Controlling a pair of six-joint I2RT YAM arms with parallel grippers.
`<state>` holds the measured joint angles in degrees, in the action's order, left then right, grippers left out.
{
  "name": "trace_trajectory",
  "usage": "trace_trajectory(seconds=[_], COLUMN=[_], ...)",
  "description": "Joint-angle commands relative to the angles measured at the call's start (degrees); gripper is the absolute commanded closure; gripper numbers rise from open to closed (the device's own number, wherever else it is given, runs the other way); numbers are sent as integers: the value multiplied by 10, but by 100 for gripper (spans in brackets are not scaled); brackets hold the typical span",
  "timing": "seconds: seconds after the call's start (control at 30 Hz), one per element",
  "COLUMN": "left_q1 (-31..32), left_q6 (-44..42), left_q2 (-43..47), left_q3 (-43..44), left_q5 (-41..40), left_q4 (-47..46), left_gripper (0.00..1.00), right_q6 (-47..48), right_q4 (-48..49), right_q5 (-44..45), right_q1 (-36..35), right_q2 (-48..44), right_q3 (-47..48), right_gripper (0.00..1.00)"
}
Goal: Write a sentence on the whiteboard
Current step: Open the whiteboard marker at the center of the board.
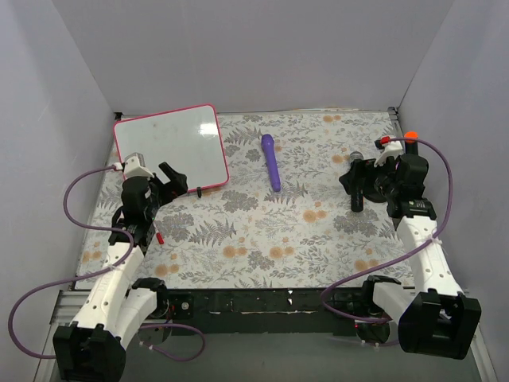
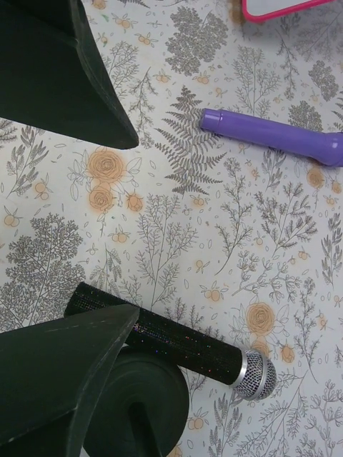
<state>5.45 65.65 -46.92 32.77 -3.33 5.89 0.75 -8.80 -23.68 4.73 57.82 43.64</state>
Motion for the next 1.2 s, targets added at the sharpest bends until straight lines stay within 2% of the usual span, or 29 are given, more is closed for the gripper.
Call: trace_trajectory(seconds=[0.0, 0.27, 0.37, 0.5, 0.6, 0.87, 1.0, 1.17], left_q1=[0, 0, 0, 0, 0, -5, -22, -49], left_q6=[54, 70, 74, 72, 67, 50, 61, 84], left_q2=[16, 16, 12, -5, -21, -50, -67, -105], left_q3=[52, 87, 94, 106, 121, 149, 132, 115], left_q5=[11, 18, 16, 5, -15, -68, -54, -39], left_q4=[105, 193, 213, 236, 257, 295, 298, 295], left_gripper=[2, 2, 2, 2, 2, 2, 2, 2], right_q6=[-15, -9, 31, 82, 106, 212, 251, 374], right_q4=[31, 63, 82, 104, 102, 14, -11, -100], right_q5=[0, -58, -112, -230, -254, -277, -318, -370], right_q1=[-1, -1, -1, -2, -2, -2, -12, -17], right_q2=[-11, -14, -14, -12, -11, 3, 9, 10], right_q3=[-7, -35, -54, -75, -88, -72, -71, -54], right_gripper=[2, 2, 2, 2, 2, 2, 2, 2])
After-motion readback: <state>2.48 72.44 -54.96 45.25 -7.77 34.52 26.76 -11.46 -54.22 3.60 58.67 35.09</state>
